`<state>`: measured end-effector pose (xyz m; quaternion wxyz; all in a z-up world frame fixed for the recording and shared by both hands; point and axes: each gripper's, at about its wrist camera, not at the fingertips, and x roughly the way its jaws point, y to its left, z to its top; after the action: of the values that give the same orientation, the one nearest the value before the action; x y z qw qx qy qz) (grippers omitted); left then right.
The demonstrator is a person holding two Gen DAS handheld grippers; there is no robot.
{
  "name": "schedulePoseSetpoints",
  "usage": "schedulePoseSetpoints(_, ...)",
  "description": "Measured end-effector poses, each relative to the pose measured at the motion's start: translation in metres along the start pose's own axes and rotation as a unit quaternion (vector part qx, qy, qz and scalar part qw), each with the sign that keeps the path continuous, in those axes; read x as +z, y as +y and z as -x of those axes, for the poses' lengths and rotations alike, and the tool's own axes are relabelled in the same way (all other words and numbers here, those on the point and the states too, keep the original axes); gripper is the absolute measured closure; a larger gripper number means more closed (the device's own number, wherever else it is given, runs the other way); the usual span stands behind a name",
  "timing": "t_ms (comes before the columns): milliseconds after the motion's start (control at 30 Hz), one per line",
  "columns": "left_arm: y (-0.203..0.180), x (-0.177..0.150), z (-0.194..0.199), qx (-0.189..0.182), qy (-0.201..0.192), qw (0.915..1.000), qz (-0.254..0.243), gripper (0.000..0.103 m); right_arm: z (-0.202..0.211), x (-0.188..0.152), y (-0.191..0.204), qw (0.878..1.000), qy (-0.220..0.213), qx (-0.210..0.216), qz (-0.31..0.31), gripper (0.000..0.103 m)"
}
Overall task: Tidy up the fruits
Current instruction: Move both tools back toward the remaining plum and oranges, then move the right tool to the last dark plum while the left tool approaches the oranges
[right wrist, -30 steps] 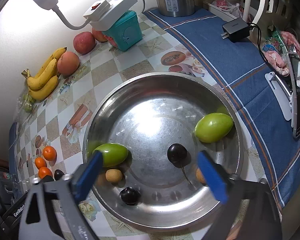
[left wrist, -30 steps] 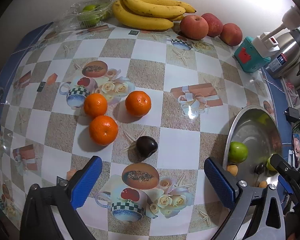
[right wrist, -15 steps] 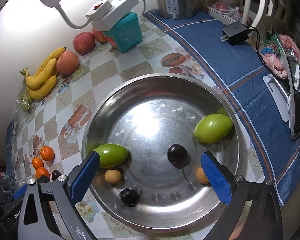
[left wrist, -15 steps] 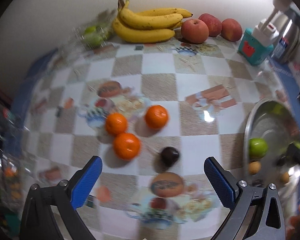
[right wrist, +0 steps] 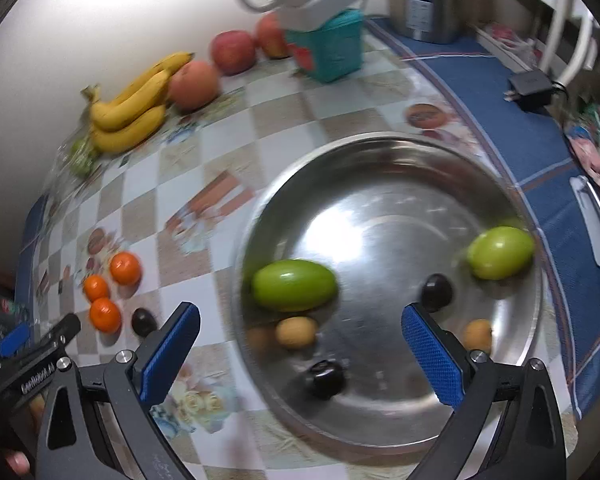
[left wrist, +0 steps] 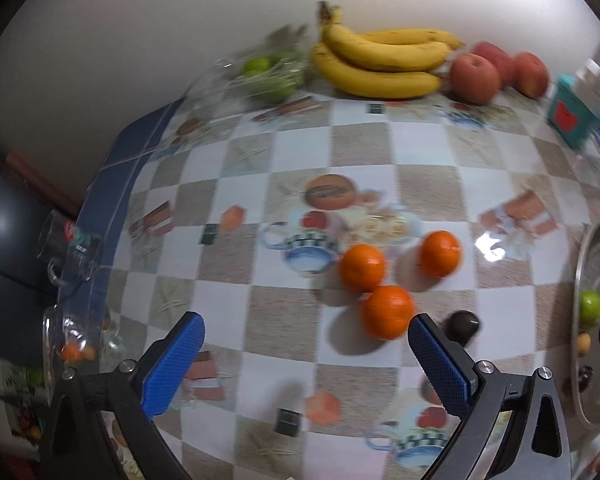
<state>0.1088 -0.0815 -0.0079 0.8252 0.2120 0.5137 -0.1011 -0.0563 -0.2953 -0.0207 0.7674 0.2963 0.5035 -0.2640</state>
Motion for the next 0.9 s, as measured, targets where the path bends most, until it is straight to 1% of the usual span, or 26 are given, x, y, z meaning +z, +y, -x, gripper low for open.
schedulePoseSetpoints(167,0.029,0.0,-0.01,0.007,0.011,0.9994,0.032,0.0,-0.006,-0.007,0.023,1.0,0.008,0.014,0.025,0.002)
schedulePoseSetpoints(367,0.052,0.001,-0.015,0.004,0.015,0.9982,0.058,0.0,-0.014,-0.015,0.053,0.998,0.018,0.038,0.056,0.002)
schedulePoseSetpoints(500,0.055,0.001,-0.018,0.008,0.017,0.9983,0.056,0.0,-0.019,-0.017,0.071,0.996,0.019,0.049,0.075,0.002)
schedulePoseSetpoints(667,0.058,0.001,-0.025,0.0,0.026,0.9981,0.056,0.0,-0.028,-0.019,0.085,0.995,0.024,0.066,0.077,0.002)
schedulePoseSetpoints(900,0.053,0.002,-0.039,-0.012,0.04,0.9977,0.053,0.0,-0.041,-0.021,0.098,0.994,0.031,0.062,0.083,0.002)
